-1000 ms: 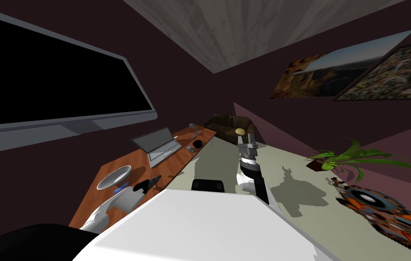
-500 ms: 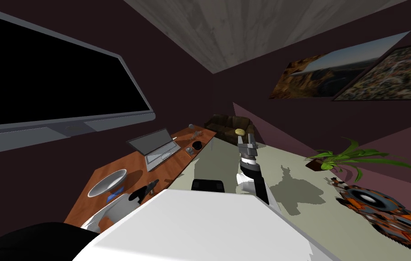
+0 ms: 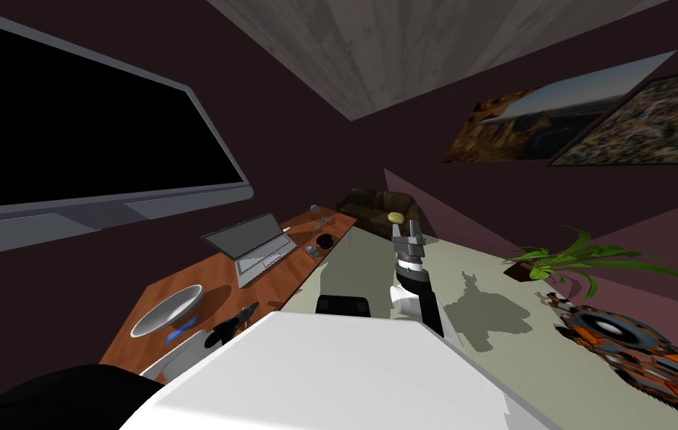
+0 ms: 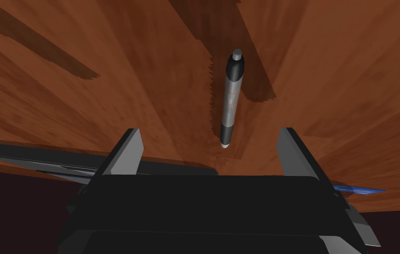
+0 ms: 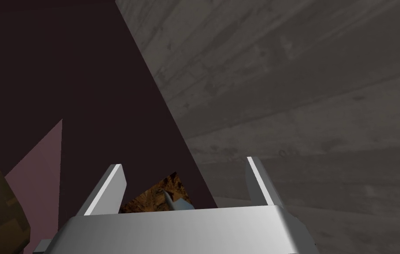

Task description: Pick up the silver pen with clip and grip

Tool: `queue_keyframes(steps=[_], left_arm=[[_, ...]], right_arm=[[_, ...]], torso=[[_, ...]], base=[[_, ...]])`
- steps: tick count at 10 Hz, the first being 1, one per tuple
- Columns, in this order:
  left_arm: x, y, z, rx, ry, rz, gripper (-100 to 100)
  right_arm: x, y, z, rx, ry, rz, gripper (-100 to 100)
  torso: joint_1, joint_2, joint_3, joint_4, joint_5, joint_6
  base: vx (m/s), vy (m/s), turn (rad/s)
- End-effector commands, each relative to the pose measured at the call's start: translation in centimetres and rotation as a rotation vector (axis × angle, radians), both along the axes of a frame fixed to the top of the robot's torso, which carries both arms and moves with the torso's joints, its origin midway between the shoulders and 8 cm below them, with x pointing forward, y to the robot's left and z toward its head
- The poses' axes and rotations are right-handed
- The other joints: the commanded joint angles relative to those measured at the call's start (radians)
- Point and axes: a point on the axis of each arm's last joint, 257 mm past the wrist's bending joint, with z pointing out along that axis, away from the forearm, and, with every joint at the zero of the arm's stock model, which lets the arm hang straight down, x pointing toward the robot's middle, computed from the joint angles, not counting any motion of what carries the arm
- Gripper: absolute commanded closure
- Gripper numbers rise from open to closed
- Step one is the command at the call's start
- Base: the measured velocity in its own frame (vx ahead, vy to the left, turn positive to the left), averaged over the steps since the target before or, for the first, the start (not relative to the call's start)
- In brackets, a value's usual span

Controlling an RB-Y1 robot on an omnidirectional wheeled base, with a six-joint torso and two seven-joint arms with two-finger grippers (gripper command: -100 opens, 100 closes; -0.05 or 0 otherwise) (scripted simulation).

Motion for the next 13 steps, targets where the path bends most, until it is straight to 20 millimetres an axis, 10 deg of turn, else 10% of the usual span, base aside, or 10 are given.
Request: queue_keyframes(steps=[1,13], left_arm=[[-0.7,0.3,0.0,0.008,-0.005,0.001,-100],[-7.4,-1.2,-0.7,-0.008,-0.006,0.016,-100]], right_arm=[[0.0,0.0,0.0,0.0,0.0,0.0,0],[0.0,0.0,0.0,0.0,0.0,0.0,0]], torso=[[0.0,0.0,0.0,0.0,0.0,0.0],[0.0,0.0,0.0,0.0,0.0,0.0]], base=[[0.066,0.022,-0.025],[0.048,0.013,-0.021]])
